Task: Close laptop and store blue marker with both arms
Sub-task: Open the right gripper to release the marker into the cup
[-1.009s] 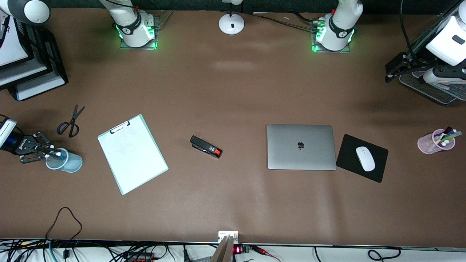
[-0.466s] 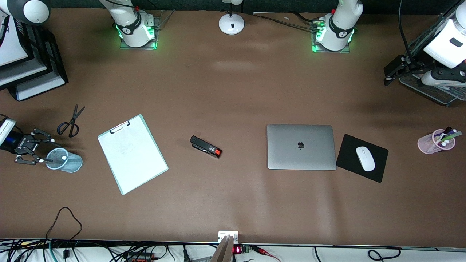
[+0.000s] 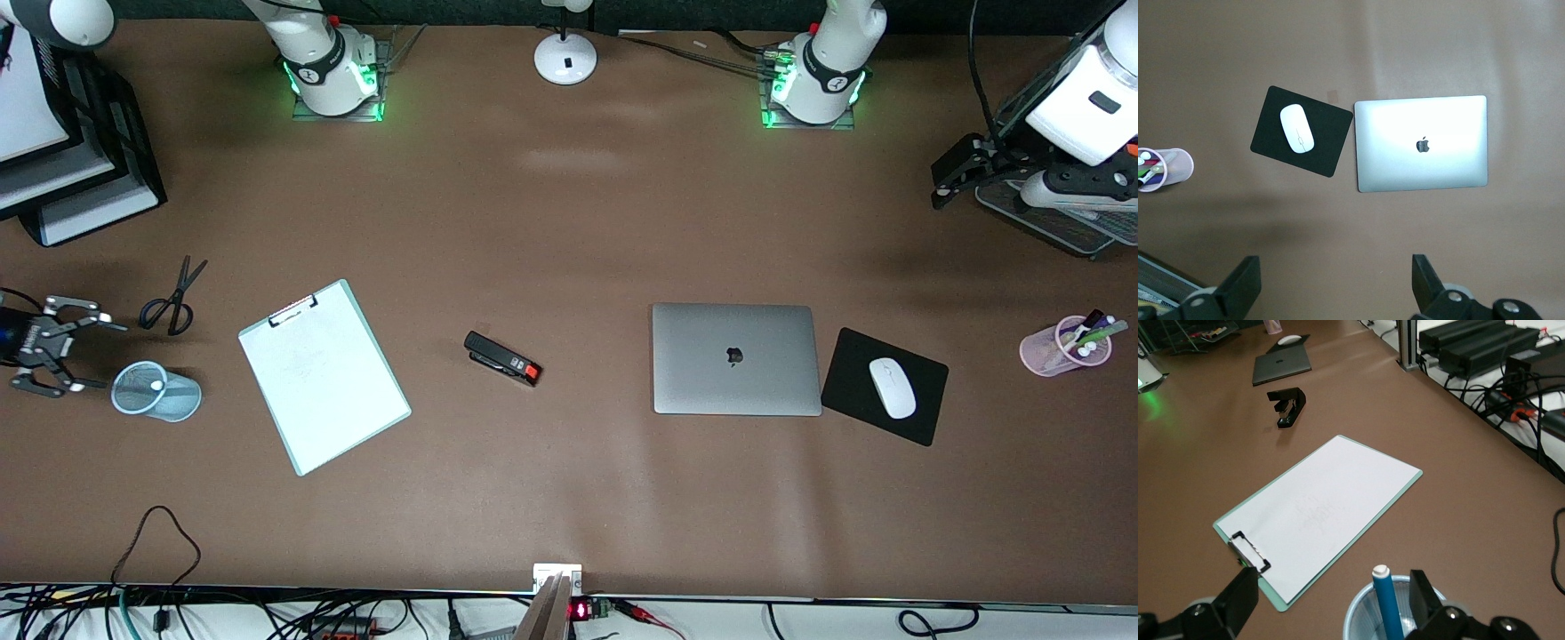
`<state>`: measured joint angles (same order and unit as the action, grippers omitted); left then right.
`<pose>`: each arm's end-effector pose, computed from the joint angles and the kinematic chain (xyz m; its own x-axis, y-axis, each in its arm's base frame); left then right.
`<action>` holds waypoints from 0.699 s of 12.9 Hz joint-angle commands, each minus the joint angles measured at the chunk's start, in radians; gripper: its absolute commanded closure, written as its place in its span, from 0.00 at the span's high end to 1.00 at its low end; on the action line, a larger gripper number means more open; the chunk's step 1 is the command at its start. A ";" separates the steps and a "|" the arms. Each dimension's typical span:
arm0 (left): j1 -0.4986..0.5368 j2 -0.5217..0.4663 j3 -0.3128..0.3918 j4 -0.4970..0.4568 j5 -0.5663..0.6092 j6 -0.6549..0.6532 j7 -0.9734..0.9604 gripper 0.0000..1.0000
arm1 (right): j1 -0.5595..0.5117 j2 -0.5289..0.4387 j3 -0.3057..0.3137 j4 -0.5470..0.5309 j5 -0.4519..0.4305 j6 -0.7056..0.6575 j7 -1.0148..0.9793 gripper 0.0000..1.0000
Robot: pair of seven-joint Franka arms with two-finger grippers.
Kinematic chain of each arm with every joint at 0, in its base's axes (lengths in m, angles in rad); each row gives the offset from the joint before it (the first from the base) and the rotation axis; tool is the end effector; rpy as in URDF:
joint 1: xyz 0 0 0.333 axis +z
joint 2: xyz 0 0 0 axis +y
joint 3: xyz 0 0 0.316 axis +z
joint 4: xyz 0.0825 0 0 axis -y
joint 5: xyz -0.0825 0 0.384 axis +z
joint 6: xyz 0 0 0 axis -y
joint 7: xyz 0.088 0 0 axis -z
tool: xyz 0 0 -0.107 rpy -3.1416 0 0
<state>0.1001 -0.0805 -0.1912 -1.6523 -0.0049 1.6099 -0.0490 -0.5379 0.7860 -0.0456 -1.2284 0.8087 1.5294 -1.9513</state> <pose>0.5307 -0.0533 0.6323 0.9984 -0.0418 0.0371 -0.0415 -0.9991 -0.0086 0.6376 -0.3150 0.3007 0.3174 0.5741 0.7547 0.9431 -0.2741 -0.1880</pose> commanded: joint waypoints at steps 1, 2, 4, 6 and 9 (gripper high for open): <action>0.001 -0.004 0.000 -0.004 -0.009 0.011 0.017 1.00 | 0.022 -0.118 0.009 -0.014 -0.100 -0.064 0.218 1.00; 0.003 -0.004 0.000 -0.004 -0.009 0.011 0.017 1.00 | 0.035 -0.143 0.010 -0.014 -0.124 -0.102 0.318 1.00; 0.001 -0.004 -0.002 -0.006 -0.010 0.010 0.017 1.00 | 0.061 -0.172 0.009 0.004 -0.140 -0.124 0.415 1.00; 0.001 -0.004 -0.002 -0.004 -0.010 0.011 0.015 1.00 | 0.102 -0.175 0.009 0.071 -0.190 -0.143 0.494 1.00; 0.001 -0.004 -0.002 -0.006 -0.010 0.011 0.011 1.00 | 0.205 -0.179 0.006 0.156 -0.261 -0.170 0.665 1.00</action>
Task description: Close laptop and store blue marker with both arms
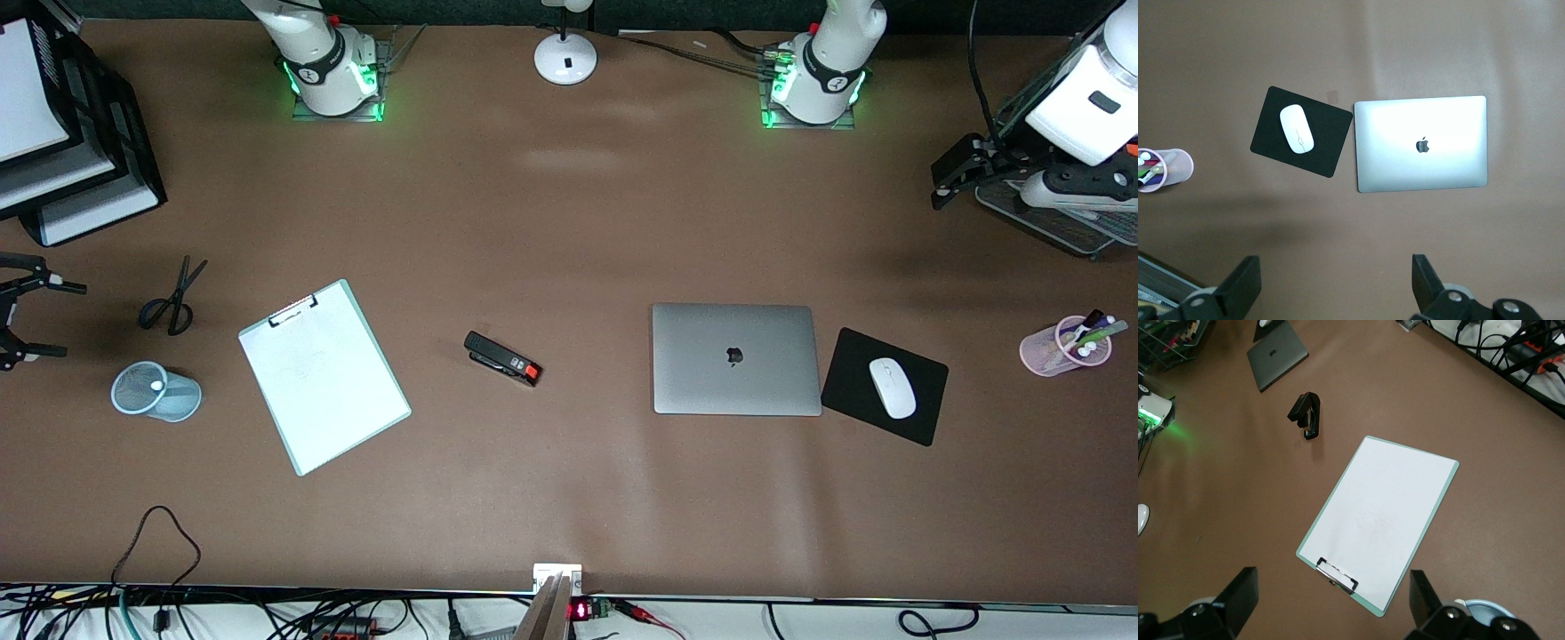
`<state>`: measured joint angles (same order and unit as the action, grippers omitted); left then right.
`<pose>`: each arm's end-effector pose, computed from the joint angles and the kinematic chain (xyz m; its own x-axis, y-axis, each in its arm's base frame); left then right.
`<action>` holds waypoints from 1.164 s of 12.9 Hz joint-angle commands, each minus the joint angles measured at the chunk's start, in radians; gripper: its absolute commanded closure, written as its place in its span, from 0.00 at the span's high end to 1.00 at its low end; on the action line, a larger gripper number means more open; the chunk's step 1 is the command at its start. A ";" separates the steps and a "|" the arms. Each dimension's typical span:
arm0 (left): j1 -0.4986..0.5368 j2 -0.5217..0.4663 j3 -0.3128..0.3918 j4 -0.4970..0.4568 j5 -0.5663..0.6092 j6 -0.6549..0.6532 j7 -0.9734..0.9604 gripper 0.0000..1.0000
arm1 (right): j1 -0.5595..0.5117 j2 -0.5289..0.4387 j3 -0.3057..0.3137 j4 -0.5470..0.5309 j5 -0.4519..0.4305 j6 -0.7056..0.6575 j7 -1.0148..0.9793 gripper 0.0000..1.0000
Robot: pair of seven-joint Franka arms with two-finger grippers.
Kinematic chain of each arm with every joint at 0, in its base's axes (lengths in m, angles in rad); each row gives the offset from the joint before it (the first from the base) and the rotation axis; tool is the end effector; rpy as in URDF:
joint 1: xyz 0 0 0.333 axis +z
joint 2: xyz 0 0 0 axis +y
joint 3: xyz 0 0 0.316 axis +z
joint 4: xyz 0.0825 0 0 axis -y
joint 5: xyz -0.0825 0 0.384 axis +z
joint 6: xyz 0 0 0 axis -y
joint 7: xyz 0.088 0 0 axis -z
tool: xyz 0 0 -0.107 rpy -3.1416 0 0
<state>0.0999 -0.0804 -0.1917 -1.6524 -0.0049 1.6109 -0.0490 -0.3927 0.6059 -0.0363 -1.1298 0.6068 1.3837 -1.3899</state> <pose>0.5308 -0.0537 0.6323 0.9984 -0.0425 0.0379 -0.0422 -0.9991 -0.0085 0.6582 -0.2172 0.4535 0.5821 0.6563 0.4801 0.8105 -0.4213 -0.4069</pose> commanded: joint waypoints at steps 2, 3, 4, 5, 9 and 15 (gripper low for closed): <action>0.001 -0.004 -0.002 -0.004 -0.009 0.011 0.011 1.00 | 0.124 -0.003 -0.005 0.079 -0.070 -0.022 0.228 1.00; 0.001 -0.004 -0.002 -0.004 -0.009 0.011 0.011 1.00 | 0.150 -0.005 -0.007 0.085 -0.090 -0.019 0.295 1.00; 0.001 -0.004 -0.002 -0.004 -0.009 0.011 0.011 1.00 | 0.179 -0.020 -0.005 0.091 -0.105 -0.011 0.349 1.00; 0.001 -0.004 -0.002 -0.004 -0.010 0.011 0.011 1.00 | 0.217 -0.046 -0.005 0.087 -0.136 0.004 0.406 1.00; 0.001 -0.004 -0.002 -0.004 -0.010 0.011 0.011 1.00 | 0.323 -0.135 -0.004 0.027 -0.231 0.029 0.746 1.00; 0.004 -0.002 -0.002 -0.003 -0.010 0.010 0.009 1.00 | 0.443 -0.296 -0.004 -0.103 -0.496 0.012 1.153 1.00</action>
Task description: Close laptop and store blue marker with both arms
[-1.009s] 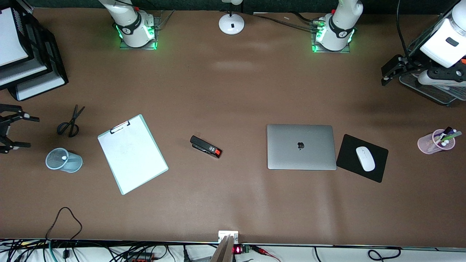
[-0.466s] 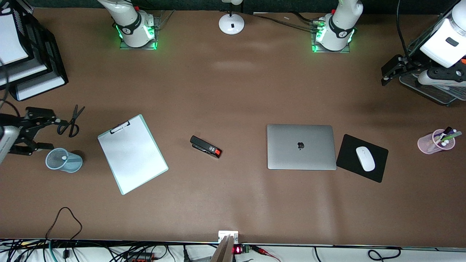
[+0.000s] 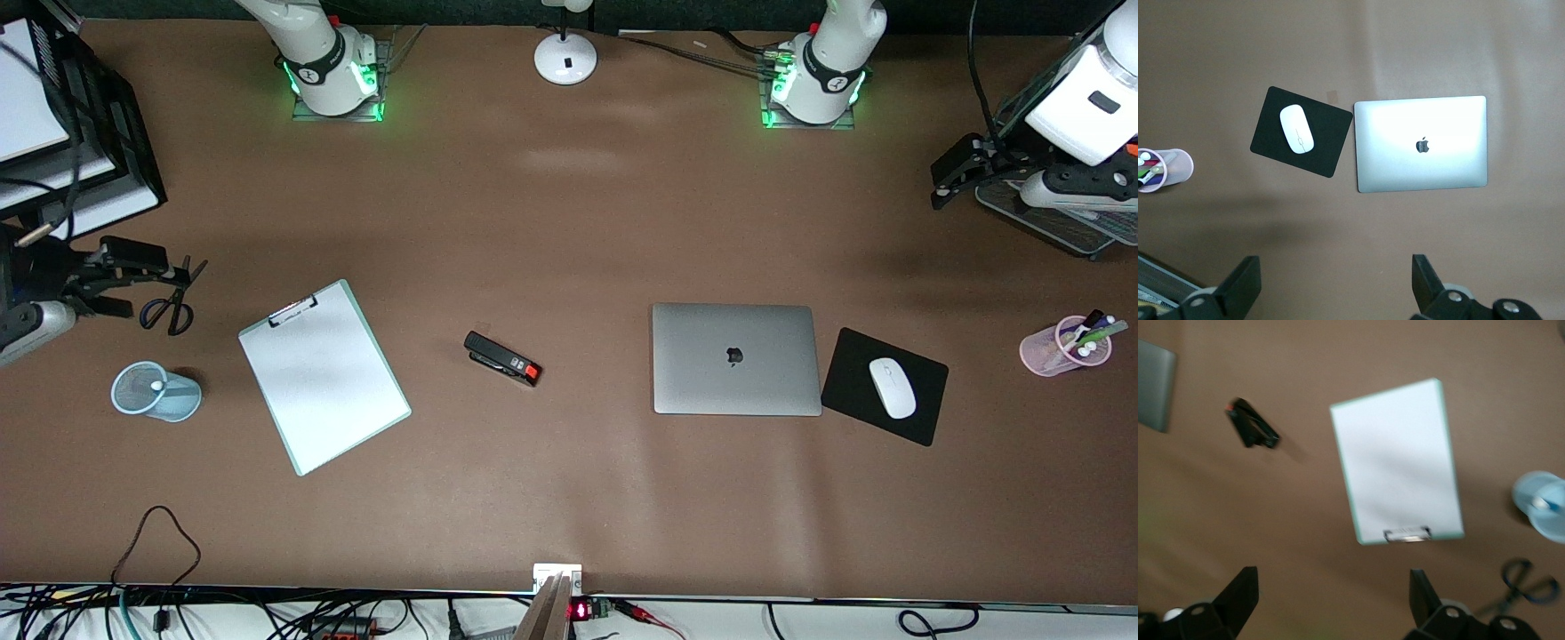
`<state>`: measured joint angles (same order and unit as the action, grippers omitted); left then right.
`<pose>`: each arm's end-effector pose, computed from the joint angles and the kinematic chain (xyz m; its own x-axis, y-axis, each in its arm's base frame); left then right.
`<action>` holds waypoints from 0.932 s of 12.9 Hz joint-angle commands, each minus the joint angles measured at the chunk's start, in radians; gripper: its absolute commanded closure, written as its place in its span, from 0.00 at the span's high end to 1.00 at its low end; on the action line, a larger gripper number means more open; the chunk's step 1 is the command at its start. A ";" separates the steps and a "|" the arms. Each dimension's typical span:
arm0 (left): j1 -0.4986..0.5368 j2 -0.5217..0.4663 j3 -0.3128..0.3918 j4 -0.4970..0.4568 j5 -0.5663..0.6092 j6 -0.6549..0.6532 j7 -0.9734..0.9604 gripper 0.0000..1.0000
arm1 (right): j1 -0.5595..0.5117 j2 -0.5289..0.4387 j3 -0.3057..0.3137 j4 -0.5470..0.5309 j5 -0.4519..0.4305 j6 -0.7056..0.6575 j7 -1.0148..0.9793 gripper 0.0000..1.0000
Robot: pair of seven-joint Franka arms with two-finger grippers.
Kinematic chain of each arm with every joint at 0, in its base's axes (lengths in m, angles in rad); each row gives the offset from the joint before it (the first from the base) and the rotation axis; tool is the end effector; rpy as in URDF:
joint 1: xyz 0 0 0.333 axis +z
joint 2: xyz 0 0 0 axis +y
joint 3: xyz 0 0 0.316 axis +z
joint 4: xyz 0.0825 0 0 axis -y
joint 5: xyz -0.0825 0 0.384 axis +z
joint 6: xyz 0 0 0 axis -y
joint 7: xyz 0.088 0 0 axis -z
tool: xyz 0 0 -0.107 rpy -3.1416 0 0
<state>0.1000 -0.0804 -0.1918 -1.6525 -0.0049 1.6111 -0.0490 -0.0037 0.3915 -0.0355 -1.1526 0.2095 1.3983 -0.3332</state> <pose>0.5308 -0.0537 0.6323 0.9984 -0.0425 0.0380 -0.0422 -0.9991 -0.0086 0.6505 0.0045 0.5701 0.9453 0.3184 -0.0703 0.2952 -0.9273 -0.2303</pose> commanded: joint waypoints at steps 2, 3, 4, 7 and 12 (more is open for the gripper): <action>0.004 -0.002 0.000 -0.003 -0.010 0.009 0.009 1.00 | 0.054 -0.130 -0.004 -0.130 -0.119 -0.051 0.234 1.00; 0.006 -0.001 0.000 -0.003 -0.012 0.009 0.009 1.00 | 0.048 -0.149 -0.007 -0.154 -0.148 -0.061 0.281 1.00; 0.006 -0.001 0.000 -0.003 -0.012 0.009 0.009 1.00 | 0.041 -0.172 -0.007 -0.174 -0.192 -0.059 0.295 1.00; 0.009 -0.002 0.000 -0.003 -0.010 0.009 0.009 1.00 | 0.005 -0.186 -0.065 -0.188 -0.228 -0.027 0.283 1.00; 0.009 -0.004 0.000 -0.003 -0.012 0.009 0.011 1.00 | 0.060 -0.239 -0.113 -0.257 -0.234 -0.001 0.296 1.00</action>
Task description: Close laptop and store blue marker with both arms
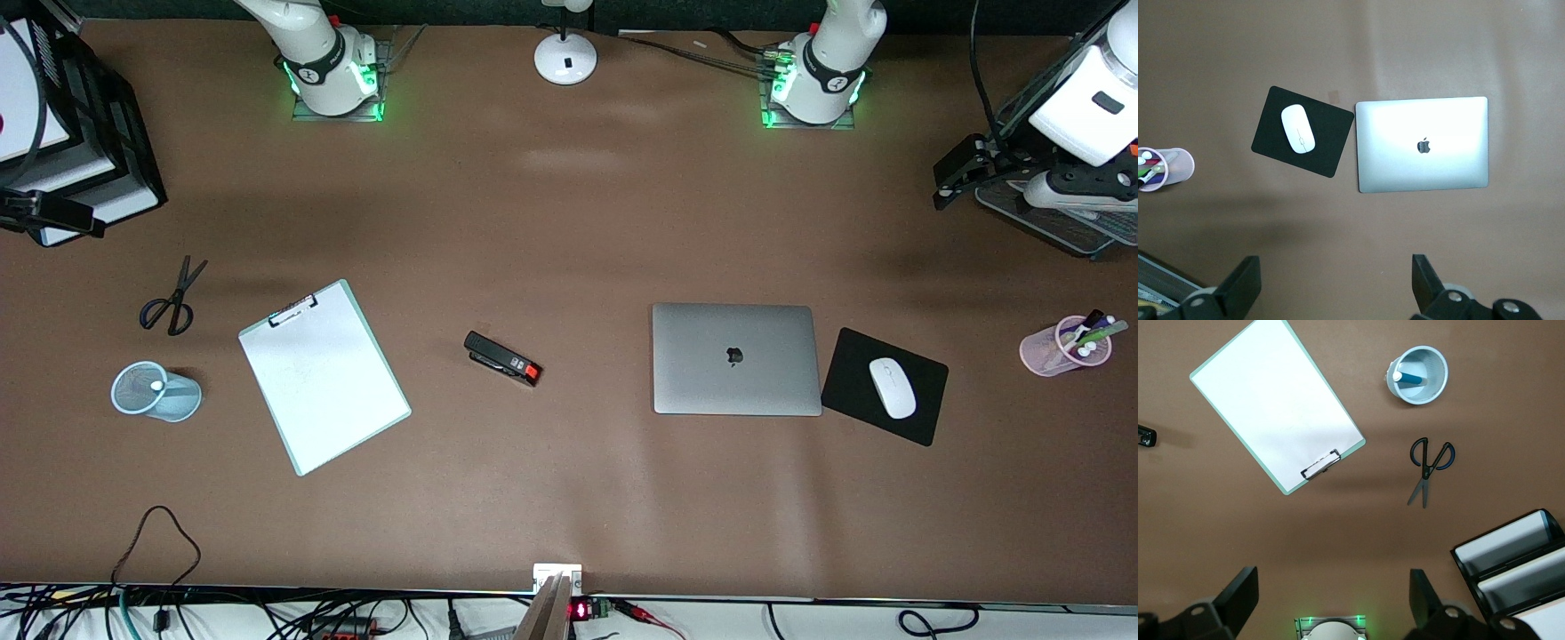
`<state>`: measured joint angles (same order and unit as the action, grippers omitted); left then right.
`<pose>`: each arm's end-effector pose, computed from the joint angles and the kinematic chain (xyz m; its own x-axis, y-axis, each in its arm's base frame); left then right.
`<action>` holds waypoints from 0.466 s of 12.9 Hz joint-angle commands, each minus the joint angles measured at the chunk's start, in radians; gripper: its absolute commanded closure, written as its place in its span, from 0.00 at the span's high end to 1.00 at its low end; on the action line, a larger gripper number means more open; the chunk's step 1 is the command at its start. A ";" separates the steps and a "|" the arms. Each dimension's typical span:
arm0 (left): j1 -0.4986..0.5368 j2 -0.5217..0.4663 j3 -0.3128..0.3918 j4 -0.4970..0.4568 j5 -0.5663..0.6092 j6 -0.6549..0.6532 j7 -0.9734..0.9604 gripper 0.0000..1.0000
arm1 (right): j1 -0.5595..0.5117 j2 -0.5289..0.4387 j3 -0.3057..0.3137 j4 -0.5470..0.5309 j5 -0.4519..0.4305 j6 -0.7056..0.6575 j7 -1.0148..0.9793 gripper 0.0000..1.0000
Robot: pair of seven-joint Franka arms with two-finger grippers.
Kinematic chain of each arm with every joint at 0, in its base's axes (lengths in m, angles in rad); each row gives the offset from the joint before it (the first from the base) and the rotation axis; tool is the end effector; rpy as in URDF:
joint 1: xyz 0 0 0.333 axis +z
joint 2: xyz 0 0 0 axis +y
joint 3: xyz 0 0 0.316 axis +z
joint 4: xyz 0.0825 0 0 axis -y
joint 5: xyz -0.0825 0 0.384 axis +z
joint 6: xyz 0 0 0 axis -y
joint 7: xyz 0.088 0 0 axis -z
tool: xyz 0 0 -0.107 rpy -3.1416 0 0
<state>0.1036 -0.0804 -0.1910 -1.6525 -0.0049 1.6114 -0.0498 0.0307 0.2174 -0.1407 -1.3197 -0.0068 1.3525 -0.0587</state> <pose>0.5311 -0.0513 0.6323 0.9986 -0.0373 0.0383 -0.0370 -0.9993 -0.0084 0.5934 -0.0563 0.5990 0.9816 -0.0532 -0.1832 -0.0492 -0.9984 0.0263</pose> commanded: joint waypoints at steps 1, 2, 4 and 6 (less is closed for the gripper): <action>0.005 -0.004 -0.001 -0.003 -0.012 0.009 0.011 1.00 | 0.026 -0.102 -0.007 -0.145 -0.018 0.087 0.022 1.00; 0.005 -0.004 -0.001 -0.003 -0.010 0.009 0.011 1.00 | 0.026 -0.136 -0.007 -0.198 -0.018 0.126 0.022 1.00; 0.007 -0.004 -0.001 -0.004 -0.012 0.009 0.011 1.00 | 0.026 -0.171 -0.005 -0.248 -0.013 0.154 0.022 1.00; 0.007 -0.002 -0.001 -0.004 -0.012 0.009 0.011 1.00 | 0.026 -0.191 -0.005 -0.268 -0.012 0.163 0.022 1.00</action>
<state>0.1039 -0.0804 -0.1910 -1.6525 -0.0049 1.6114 -0.0498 0.0451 0.0908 -0.1410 -1.5114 -0.0078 1.4803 -0.0503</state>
